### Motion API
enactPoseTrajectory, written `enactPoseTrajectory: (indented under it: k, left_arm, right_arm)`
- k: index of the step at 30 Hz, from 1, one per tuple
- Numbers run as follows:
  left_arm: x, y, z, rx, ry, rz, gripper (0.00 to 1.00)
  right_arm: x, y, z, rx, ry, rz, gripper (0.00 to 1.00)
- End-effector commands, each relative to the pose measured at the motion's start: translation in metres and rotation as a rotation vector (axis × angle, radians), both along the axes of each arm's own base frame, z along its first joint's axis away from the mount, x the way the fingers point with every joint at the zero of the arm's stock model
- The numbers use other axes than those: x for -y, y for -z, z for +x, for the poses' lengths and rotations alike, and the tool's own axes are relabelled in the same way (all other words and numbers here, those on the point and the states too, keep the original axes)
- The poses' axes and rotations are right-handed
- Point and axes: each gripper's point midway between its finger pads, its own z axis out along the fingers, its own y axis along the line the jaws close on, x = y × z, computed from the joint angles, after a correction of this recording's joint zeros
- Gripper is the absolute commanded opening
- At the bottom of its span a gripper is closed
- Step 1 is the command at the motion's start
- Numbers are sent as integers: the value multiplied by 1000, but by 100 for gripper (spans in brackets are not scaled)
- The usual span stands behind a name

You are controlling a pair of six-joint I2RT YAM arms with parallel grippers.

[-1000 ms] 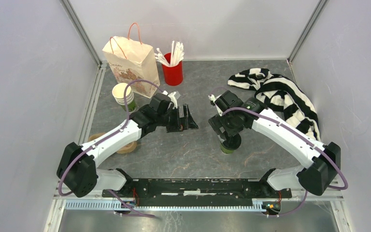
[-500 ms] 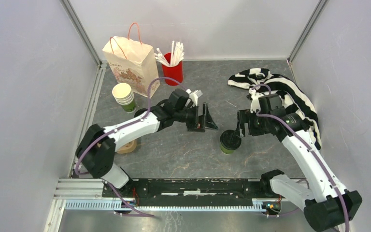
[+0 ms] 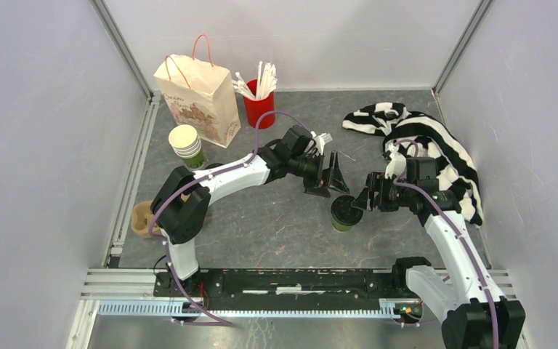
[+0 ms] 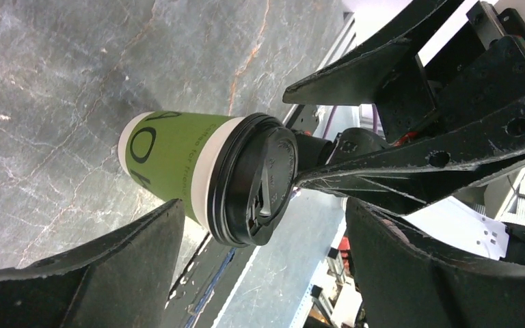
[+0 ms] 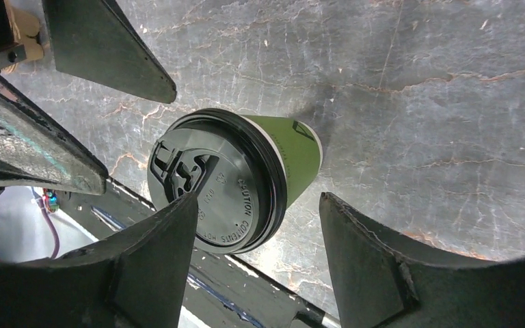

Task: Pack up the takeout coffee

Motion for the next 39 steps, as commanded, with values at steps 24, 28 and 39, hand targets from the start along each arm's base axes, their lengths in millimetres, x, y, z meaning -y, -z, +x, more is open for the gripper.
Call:
enactPoseTrajectory:
  k: [24, 28, 39]
  left_arm:
    - [-16, 30, -26, -63, 13, 33, 35]
    - [-28, 31, -31, -54, -23, 57, 36]
    - [-34, 11, -38, -71, -75, -7, 53]
  right_arm:
    - [-43, 3, 5, 148, -173, 288, 57]
    - [-53, 2, 4, 147, -226, 318, 59]
    - [-45, 2, 21, 89, -230, 197, 68]
